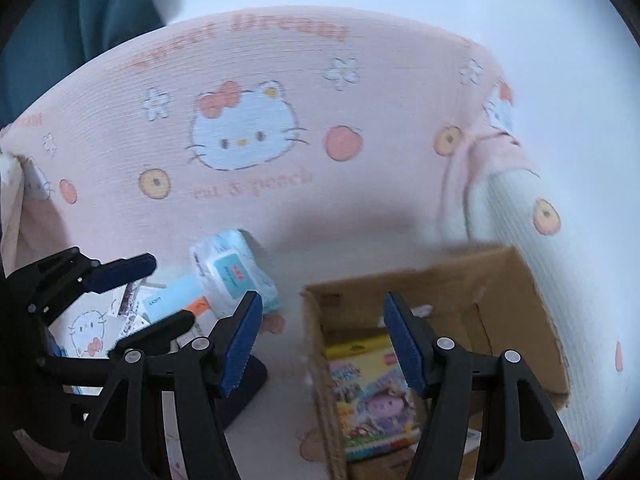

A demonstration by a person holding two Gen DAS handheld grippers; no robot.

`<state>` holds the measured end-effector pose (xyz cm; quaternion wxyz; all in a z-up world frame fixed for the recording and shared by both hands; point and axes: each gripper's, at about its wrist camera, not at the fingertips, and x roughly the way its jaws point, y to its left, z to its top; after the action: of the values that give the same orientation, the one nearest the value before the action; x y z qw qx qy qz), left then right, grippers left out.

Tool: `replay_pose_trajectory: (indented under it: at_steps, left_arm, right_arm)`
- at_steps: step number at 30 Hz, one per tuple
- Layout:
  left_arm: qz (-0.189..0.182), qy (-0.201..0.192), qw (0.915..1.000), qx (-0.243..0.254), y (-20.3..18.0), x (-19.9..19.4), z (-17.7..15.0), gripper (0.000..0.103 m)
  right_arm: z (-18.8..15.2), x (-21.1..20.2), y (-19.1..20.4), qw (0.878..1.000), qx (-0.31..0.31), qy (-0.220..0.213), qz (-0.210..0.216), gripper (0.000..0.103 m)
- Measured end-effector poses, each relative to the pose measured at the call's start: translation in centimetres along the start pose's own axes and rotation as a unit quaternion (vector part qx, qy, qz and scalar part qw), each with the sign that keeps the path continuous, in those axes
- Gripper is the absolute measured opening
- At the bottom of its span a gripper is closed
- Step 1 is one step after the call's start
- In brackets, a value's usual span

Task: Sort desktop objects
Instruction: 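Withdraw both tools from the cardboard box toward the baby wipes pack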

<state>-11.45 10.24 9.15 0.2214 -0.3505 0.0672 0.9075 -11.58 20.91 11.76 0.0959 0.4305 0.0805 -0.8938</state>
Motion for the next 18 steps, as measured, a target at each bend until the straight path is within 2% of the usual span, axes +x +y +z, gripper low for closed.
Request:
replay_pose_trajectory:
  at_steps: [4, 5, 8, 11, 14, 18]
  left_arm:
    - [0.006, -0.014, 0.9992, -0.038, 3.7, -0.7, -2.4, 0.060]
    - [0.007, -0.017, 0.9980, -0.061, 5.1, -1.0, -3.2, 0.061]
    - [-0.001, -0.011, 0.9919, -0.126, 8.4, -1.0, -4.9, 0.061]
    - [0.009, 0.006, 0.9853, -0.170, 10.9, -0.4, -6.2, 0.061]
    - [0.036, 0.019, 0.9824, -0.182, 12.5, 0.1, -7.5, 0.061]
    - [0.045, 0.034, 0.9812, -0.184, 13.9, 1.3, -8.6, 0.061]
  right_arm:
    - [0.3, 0.8, 2.2, 1.000, -0.004, -0.003, 0.027, 0.061]
    - [0.4, 1.3, 2.7, 0.999, -0.004, -0.001, 0.036, 0.061]
    - [0.0, 2.9, 4.1, 0.998, -0.002, 0.013, 0.060, 0.061]
    - [-0.5, 5.0, 5.8, 0.996, -0.003, 0.040, 0.081, 0.061]
    - [-1.1, 7.3, 7.3, 0.993, -0.012, 0.067, 0.100, 0.061]
    - [-1.5, 10.6, 8.7, 0.991, -0.017, 0.090, 0.101, 0.061]
